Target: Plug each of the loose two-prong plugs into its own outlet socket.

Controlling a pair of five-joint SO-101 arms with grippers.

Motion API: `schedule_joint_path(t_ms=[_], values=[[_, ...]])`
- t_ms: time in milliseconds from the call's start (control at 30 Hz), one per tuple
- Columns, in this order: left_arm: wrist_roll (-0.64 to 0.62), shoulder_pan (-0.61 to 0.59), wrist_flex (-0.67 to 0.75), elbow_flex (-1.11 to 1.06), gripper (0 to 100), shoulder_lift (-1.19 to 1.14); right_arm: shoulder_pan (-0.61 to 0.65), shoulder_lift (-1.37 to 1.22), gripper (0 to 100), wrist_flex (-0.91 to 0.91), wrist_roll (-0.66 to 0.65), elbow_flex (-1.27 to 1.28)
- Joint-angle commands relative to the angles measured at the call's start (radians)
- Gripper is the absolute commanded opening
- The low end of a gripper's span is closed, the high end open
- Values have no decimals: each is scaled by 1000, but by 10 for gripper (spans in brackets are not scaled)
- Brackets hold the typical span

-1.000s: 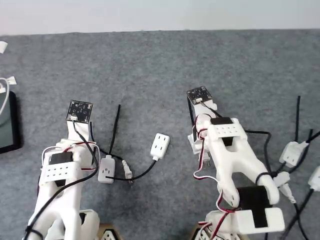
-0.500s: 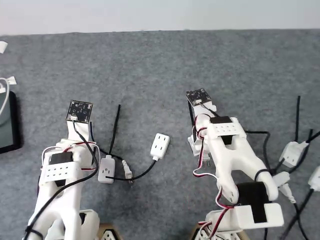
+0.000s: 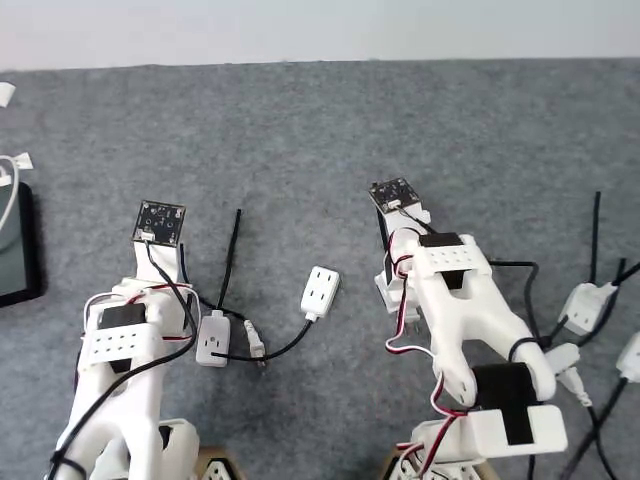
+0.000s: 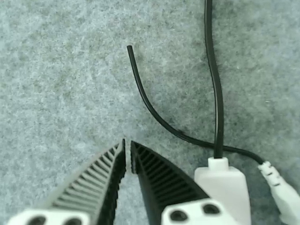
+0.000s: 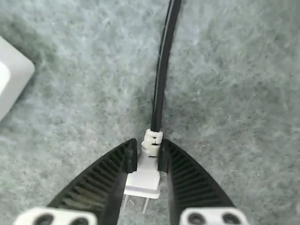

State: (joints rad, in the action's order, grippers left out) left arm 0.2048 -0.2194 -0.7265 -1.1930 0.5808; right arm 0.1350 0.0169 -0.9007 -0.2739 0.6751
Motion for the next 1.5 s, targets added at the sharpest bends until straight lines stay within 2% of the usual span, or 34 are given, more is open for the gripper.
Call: schedule_joint_path(t_ms=[0, 167, 367, 500, 667, 767, 900, 1000, 1067, 1267, 1333, 1467], values=[[15, -5, 17, 51, 16, 0, 7, -12, 81, -8, -9, -68], [15, -5, 17, 51, 16, 0, 2, -163, 9, -131, -3, -232], [15, -5, 17, 51, 16, 2, -15, -219, 8, -182, 9, -292], [15, -5, 17, 51, 16, 2, -24, -133, 8, -143, 28, -216], [15, -2, 17, 56, 16, -9, 10, 160, 8, -205, 37, -144], [14, 31, -25, 110, 16, -92, 74, 375, 8, -245, 35, -140], [20, 28, -129, 288, 16, -315, 278, 584, 8, -286, 34, -183], [117, 28, -241, 407, 14, -446, 453, 611, 8, -288, 37, -227], [176, 32, -293, 444, 13, -479, 522, 601, 8, -255, 64, -242], [285, 87, -301, 375, 13, -419, 585, 479, 8, -154, 86, -242], [328, 120, -290, 306, 13, -347, 601, 423, 8, -128, 120, -238], [338, 161, -210, 159, 13, -172, 630, 328, 8, -99, 144, -239]])
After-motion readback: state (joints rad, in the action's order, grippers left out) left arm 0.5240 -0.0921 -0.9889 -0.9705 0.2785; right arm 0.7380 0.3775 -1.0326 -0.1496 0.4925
